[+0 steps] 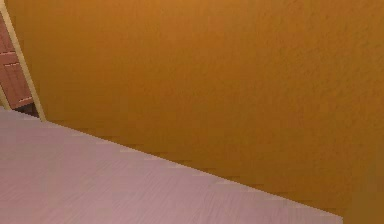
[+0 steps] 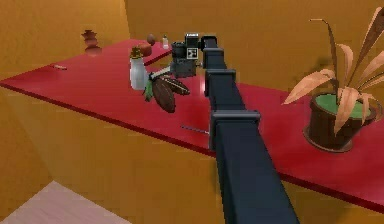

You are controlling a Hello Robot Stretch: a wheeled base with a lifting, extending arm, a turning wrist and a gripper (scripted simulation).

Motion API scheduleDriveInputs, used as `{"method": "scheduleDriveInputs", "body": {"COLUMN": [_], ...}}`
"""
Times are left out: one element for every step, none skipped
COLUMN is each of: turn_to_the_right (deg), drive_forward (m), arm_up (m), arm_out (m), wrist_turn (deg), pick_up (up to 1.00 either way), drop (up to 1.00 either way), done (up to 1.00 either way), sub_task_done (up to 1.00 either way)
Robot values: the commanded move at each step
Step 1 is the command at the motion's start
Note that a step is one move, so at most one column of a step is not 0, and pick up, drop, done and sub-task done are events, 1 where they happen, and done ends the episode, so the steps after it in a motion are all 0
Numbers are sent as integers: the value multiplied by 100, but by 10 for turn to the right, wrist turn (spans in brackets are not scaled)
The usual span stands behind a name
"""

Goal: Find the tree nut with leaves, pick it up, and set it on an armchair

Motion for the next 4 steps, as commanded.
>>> {"method": "scheduleDriveInputs", "body": {"turn_to_the_right": [0,0,0,0], "drive_forward": [0,0,0,0], "arm_up": [-14,0,10,4], "arm_out": [0,0,0,0], "wrist_turn": [0,0,0,0], "pick_up": [0,100,0,0], "drop": [0,0,0,0], "done": [0,0,0,0], "sub_task_done": [0,0,0,0]}}
